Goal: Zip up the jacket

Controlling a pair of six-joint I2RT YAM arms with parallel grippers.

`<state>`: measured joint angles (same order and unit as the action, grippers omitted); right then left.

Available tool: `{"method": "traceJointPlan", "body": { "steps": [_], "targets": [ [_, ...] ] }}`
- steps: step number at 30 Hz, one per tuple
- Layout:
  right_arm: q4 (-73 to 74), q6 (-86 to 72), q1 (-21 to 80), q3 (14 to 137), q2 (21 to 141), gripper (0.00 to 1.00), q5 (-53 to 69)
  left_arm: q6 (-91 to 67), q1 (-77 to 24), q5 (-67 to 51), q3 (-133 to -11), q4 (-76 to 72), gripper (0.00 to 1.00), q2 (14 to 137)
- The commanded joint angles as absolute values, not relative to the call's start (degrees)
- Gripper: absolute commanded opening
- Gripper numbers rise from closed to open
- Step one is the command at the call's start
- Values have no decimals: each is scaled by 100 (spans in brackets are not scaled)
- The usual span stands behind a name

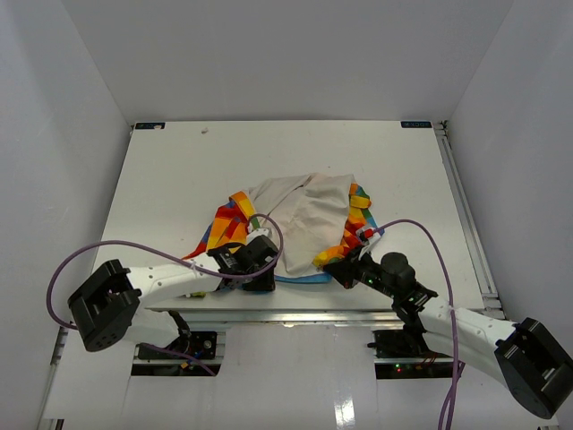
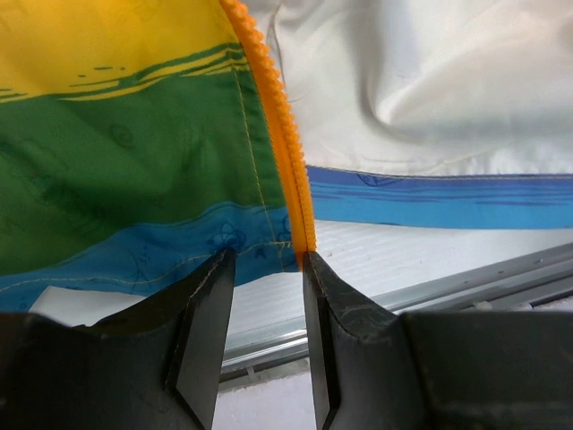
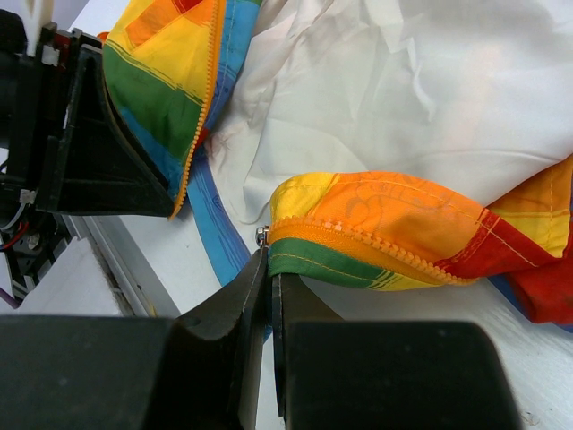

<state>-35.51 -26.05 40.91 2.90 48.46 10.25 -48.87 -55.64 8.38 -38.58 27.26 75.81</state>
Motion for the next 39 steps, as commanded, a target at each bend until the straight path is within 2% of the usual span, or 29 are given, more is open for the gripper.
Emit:
{"method": "traceJointPlan", "body": {
  "steps": [1, 8, 11, 18, 23, 30, 39],
  "targets": [
    [-3586, -2487, 4097, 307, 4709, 8, 888, -5094, -5621, 1051, -4018, 2664, 47, 7780],
    [-3551, -2486, 4103, 289, 4628, 8, 897, -5177, -5714, 1287, -4151, 2771, 46, 8474],
    [-3537, -2482, 4099, 272, 4567, 8, 891, -5186, -5727, 1320, -4198, 2800, 41, 8726],
    [-3523, -2494, 4096, 255, 4530, 8, 881, -5280, -5804, 1425, -4126, 2812, 13, 8879],
    [-3544, -2496, 4096, 244, 4563, 8, 877, -5229, -5840, 1489, -4107, 2811, 0, 8616],
    [-3648, -2458, 4096, 261, 4710, 8, 921, -4537, -5952, 1410, -4153, 2506, 0, 8278],
    [-3786, -1948, 4104, 710, 4965, 8, 1515, -2728, -5985, 741, -3462, 791, 0, 6055]
  ]
}}
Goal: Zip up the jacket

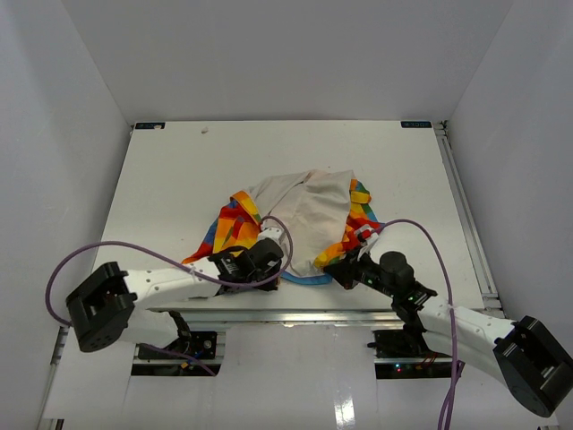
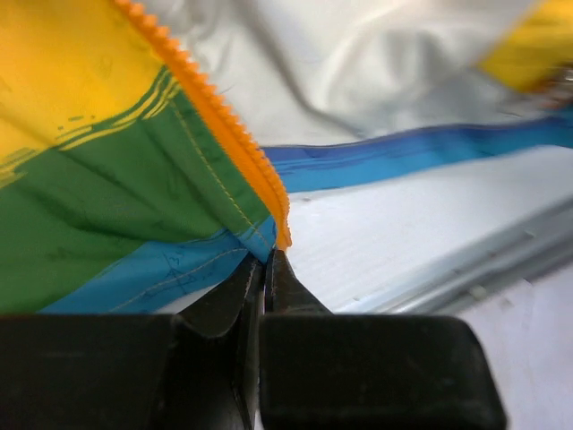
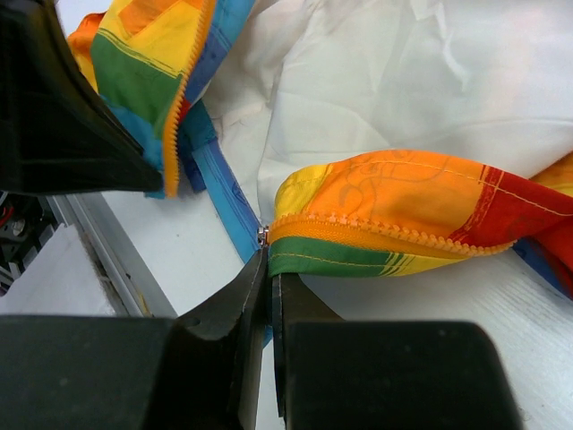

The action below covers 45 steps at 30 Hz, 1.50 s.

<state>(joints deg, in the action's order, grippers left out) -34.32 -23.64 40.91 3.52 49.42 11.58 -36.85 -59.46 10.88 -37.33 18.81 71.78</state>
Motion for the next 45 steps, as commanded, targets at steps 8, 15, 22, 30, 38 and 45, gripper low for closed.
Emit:
{"method": "traceJointPlan", "body": {
  "steps": [8, 15, 22, 30, 38, 45],
  "targets": [
    [-3929, -1270, 4131, 1160, 5204, 8, 2413, -1101, -5977, 50, -2811, -989, 0, 5358],
    [-3926, -518, 4131, 1416, 5516, 8, 3212, -456, -5977, -414, -2386, -1724, 0, 5314],
    [-3960, -201, 4131, 1555, 5997, 8, 4020, -199, -5977, -701, -2160, -1651, 0, 5231],
    [-4194, -374, 4147, 1538, 6057, 8, 4402, -40, -5977, -1047, -2041, -1864, 0, 5246],
    [-4293, -439, 4209, 1639, 6258, 8, 4661, 153, -5977, -1331, -2073, -2036, 0, 5399],
    [-4315, -497, 4236, 1619, 6148, 8, 4693, 185, -5977, -1391, -2122, -1909, 0, 5546]
  ]
}}
